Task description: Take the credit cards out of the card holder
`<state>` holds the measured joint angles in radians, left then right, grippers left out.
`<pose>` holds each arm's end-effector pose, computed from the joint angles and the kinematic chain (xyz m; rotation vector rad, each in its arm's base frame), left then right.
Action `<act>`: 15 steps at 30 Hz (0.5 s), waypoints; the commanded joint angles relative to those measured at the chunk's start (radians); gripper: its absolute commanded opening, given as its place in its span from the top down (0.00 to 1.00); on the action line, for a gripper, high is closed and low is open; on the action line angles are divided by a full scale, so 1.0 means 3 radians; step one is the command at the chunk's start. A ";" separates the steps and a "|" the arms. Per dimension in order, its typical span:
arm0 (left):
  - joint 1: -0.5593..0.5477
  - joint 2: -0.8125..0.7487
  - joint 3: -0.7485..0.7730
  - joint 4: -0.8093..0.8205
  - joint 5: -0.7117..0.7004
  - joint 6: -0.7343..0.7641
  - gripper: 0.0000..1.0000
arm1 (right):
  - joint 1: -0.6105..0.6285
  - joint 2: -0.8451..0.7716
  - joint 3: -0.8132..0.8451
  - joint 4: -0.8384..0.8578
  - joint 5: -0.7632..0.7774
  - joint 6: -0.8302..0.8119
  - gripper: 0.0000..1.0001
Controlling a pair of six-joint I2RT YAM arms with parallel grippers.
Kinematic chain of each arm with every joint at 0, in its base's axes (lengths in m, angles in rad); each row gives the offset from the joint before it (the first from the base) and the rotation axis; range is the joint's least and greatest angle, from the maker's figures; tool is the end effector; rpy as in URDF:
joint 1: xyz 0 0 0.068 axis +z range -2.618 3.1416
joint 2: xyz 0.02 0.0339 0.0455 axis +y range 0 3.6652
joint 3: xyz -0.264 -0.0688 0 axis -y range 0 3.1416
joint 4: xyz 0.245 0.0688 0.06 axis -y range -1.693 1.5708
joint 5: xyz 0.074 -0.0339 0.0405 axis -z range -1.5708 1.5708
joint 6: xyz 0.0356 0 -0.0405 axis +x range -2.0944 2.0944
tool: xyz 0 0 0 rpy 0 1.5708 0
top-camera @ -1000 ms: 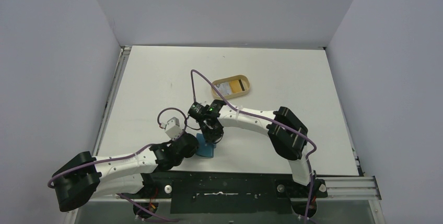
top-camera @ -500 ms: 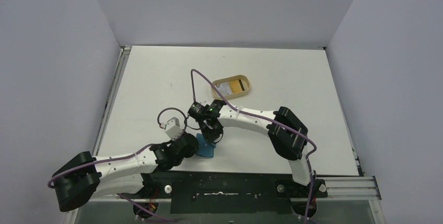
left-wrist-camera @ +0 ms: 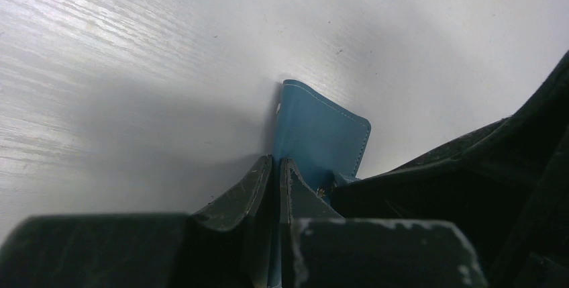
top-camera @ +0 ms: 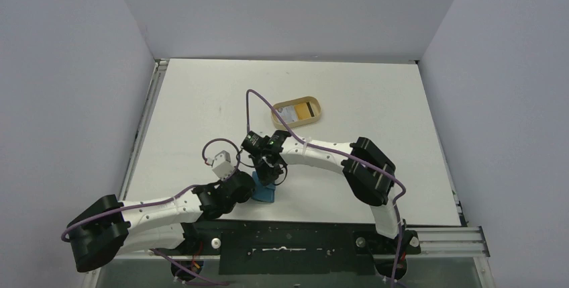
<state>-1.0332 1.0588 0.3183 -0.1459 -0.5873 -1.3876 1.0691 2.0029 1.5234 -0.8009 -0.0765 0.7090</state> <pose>0.1078 -0.1424 0.1423 -0.6536 2.2350 -0.5248 0.1933 0.3581 0.1885 -0.5519 2.9385 0.4116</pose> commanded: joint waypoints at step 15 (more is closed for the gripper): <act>-0.0011 -0.0039 -0.0023 0.0049 -0.0015 -0.0042 1.00 | 0.0021 -0.0010 -0.0148 0.0274 -0.0169 0.0060 1.00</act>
<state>-1.0332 1.0584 0.3164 -0.1467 -0.5869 -1.3888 1.0687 2.0029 1.4879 -0.7570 -0.1078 0.7193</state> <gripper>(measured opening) 0.031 0.022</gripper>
